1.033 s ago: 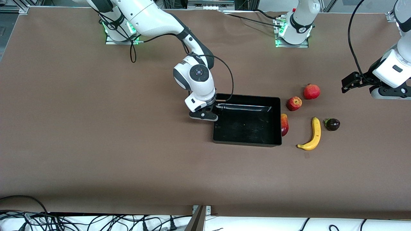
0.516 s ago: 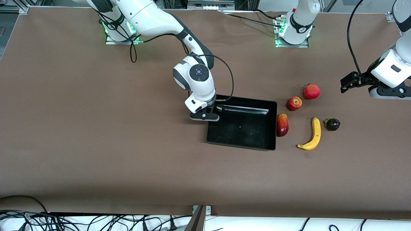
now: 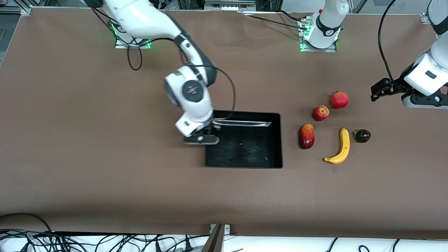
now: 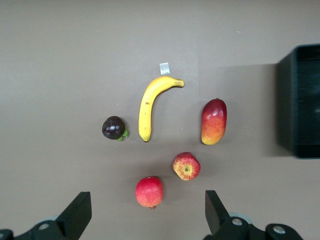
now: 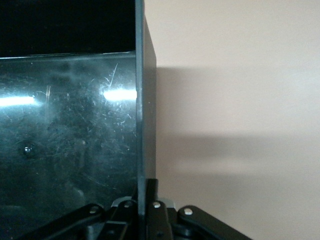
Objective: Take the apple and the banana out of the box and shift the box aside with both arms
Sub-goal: 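Drag the empty tray across the table toward the right arm's base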
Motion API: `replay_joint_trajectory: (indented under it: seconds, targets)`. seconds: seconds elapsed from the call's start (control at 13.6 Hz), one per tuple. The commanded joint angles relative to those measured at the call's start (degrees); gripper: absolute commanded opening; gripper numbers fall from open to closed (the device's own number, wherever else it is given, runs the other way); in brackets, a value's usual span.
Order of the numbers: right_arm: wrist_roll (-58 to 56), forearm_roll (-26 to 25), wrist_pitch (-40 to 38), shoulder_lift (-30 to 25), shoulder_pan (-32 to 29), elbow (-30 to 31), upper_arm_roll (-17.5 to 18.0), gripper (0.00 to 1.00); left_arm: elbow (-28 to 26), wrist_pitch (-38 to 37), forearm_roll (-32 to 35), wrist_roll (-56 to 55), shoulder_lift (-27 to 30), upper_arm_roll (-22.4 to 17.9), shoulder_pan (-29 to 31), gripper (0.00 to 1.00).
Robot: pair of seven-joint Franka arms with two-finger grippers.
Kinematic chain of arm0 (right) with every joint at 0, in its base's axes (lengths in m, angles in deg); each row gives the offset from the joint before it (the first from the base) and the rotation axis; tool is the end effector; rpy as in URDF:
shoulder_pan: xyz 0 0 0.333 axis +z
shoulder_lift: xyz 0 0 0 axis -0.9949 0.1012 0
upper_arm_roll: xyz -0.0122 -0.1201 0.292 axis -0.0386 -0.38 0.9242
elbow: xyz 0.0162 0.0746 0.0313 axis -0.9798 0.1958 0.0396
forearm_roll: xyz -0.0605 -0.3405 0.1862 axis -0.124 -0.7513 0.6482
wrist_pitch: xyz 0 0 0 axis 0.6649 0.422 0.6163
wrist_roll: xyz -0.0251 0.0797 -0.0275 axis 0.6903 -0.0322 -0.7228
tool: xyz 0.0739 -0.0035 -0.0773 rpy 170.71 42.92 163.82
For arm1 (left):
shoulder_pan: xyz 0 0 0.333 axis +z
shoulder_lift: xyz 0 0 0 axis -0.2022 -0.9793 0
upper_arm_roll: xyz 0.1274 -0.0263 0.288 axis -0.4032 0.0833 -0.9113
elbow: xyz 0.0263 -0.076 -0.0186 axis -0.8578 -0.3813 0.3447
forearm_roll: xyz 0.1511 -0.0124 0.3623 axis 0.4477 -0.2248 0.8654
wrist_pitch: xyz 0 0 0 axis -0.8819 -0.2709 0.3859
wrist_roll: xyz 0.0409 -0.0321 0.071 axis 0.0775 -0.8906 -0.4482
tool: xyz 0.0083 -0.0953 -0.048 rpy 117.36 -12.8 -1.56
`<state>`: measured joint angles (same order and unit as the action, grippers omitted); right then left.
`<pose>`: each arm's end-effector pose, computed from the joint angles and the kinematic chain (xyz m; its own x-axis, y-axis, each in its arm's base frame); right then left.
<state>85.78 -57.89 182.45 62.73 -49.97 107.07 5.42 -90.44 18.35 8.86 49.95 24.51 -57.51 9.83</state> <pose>0.6122 0.4093 0.2992 0.9969 0.0299 0.0734 0.0318 -0.9992 -0.0244 0.5623 -0.0084 0.5633 0.9997 -0.0238 0.0071 -0.0236 -0.9991 -0.0339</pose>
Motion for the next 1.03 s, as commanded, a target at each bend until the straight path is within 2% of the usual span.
replay_joint_trajectory:
  seconds: [0.0,0.37,0.66,0.81,0.96]
  targets:
    - [-13.5,4.0,-2.8,-7.0,-7.2,6.5,1.0,0.0,-0.9,0.2,1.3,0.9,1.0,0.0,-0.4,1.0]
    - [-29.1,4.4,-1.8,-14.0,-20.1,18.6,0.4,0.0,-0.9,-0.1,1.3,0.9,1.0,0.0,-0.4,1.0]
    - [-43.5,4.4,0.0,-16.7,-29.6,24.9,-0.7,0.0,-0.9,-0.2,1.3,0.9,1.0,0.0,-0.3,1.0]
    - [-48.3,4.4,3.9,-16.9,-32.3,28.9,-2.5,0.0,-0.9,-0.2,1.3,0.9,1.0,0.0,-0.3,1.0]
    - [-48.3,4.5,8.0,-17.6,-32.4,32.9,-4.6,0.0,-0.9,-0.3,1.3,0.9,1.1,0.0,-0.4,1.0]
